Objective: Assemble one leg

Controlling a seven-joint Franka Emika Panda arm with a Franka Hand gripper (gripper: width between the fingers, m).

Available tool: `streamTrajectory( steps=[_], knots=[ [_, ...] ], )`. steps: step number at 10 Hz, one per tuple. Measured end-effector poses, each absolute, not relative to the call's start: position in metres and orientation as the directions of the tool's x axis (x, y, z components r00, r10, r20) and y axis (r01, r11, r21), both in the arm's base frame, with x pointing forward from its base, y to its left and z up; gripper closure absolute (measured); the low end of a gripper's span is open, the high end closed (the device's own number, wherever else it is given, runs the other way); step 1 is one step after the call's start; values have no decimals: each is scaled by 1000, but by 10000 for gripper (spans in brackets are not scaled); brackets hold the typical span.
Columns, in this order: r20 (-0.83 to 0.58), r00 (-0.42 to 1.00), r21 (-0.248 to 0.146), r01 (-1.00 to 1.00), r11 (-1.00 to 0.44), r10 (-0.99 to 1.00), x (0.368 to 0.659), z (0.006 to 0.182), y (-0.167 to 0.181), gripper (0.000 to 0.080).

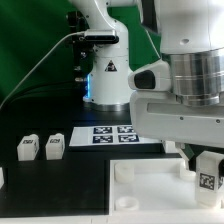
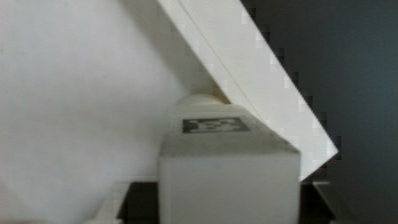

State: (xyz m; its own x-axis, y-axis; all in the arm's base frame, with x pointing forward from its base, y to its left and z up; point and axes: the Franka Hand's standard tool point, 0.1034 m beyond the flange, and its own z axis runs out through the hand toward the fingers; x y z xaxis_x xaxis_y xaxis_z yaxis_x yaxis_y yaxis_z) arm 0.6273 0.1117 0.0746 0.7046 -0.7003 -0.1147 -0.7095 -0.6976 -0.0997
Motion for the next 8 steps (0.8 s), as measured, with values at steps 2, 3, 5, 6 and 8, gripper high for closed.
streamTrajectory(
  steps=[2, 3, 5, 6, 8],
  knots=[
    [-176, 394, -77, -919, -387, -902, 627, 73, 109, 500],
    [-198, 236, -69, -972, -227, -951, 626, 72, 108, 502],
    [-240, -9, -63, -998, 25, -971, 623, 72, 107, 503],
    [-244, -71, -48, -995, 85, -967, 623, 72, 109, 503],
    [-241, -18, -60, -998, 33, -970, 622, 71, 109, 404]
  ],
)
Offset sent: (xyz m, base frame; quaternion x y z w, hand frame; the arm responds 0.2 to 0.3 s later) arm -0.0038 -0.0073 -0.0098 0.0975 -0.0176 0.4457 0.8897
